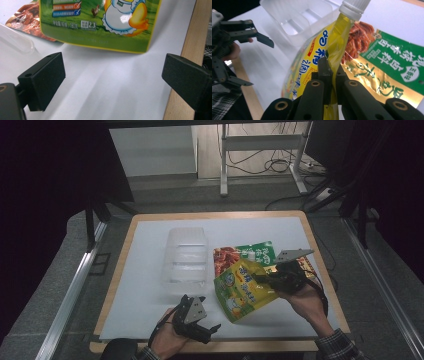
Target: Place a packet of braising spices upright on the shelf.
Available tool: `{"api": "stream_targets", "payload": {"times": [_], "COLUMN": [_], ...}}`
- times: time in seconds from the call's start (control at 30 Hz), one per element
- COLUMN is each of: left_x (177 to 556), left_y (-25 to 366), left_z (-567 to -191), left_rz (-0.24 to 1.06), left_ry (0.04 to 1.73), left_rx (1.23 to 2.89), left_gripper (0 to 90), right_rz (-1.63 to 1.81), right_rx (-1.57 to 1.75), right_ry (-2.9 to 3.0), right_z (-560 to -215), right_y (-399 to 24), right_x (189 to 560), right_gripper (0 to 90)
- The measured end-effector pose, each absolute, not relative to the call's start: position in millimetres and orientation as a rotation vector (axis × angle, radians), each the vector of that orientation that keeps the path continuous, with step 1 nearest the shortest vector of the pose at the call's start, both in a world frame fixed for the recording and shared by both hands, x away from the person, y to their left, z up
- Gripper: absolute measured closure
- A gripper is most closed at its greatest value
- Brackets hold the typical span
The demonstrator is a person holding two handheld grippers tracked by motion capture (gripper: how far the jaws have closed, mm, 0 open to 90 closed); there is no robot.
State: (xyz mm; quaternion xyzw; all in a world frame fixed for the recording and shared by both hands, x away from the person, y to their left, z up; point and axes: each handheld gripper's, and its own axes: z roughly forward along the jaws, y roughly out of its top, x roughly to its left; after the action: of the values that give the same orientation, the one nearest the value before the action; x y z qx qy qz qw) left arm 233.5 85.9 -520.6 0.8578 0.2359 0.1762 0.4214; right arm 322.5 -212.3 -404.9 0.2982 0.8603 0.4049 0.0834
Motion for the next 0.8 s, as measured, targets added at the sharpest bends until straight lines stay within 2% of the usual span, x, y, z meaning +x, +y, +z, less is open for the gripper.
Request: {"api": "stream_targets", "payload": {"times": [0.4, 0.8], "left_x": [228, 224], "left_y": [95, 103], "left_z": [-515, -516], "left_rz": [0.491, 0.527], "left_ry": [0.592, 0.597], "left_rx": [2.136, 2.145], "left_gripper": [3.4, 3.1], "right_rz": [1.182, 1.194], "right_rx": [0.815, 0.797], "right_ry": [2.544, 2.503], "right_z": [-369, -352], "right_y": [-198, -196], "right_x": [330, 350], "right_gripper": [89.1, 89.1]}}
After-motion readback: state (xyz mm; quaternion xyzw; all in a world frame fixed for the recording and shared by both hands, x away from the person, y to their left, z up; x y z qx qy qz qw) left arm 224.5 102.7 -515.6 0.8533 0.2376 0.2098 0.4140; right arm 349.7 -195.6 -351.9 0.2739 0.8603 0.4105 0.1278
